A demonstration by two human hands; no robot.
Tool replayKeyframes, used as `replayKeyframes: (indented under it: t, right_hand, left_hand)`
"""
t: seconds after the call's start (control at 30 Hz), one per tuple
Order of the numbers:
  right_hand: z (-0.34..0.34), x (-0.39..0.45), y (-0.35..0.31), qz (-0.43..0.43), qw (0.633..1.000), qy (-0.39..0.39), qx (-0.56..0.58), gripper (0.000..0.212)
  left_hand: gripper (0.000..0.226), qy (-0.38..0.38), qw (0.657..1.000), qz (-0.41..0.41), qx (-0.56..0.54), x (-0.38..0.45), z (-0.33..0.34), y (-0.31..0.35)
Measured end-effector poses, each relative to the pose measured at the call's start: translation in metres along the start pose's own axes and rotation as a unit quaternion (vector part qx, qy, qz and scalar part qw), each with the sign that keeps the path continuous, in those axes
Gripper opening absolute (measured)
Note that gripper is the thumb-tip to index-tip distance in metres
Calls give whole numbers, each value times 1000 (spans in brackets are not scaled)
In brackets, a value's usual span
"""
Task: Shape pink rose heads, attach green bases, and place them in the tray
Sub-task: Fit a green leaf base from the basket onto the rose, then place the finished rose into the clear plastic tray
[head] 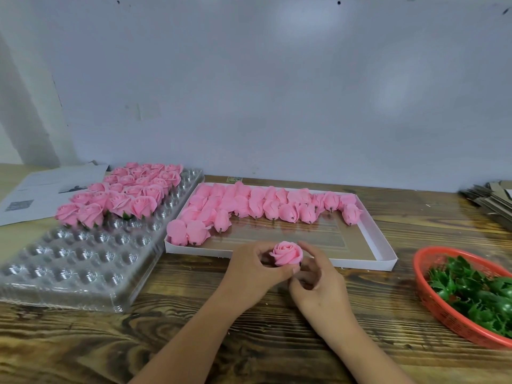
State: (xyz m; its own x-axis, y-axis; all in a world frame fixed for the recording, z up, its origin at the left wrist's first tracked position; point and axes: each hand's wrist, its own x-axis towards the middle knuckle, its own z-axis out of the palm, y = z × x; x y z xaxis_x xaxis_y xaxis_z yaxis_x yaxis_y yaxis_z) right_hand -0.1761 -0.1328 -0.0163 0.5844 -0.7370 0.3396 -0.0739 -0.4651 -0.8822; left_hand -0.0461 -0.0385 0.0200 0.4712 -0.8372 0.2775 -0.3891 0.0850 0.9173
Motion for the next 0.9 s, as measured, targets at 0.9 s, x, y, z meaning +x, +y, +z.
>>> replayKeyframes:
  t: [0.9]
  right_hand:
    - [-2,3,1,-42,999,-6,2,65]
  left_hand:
    - [30,327,940,-75,65,-7,-204,11]
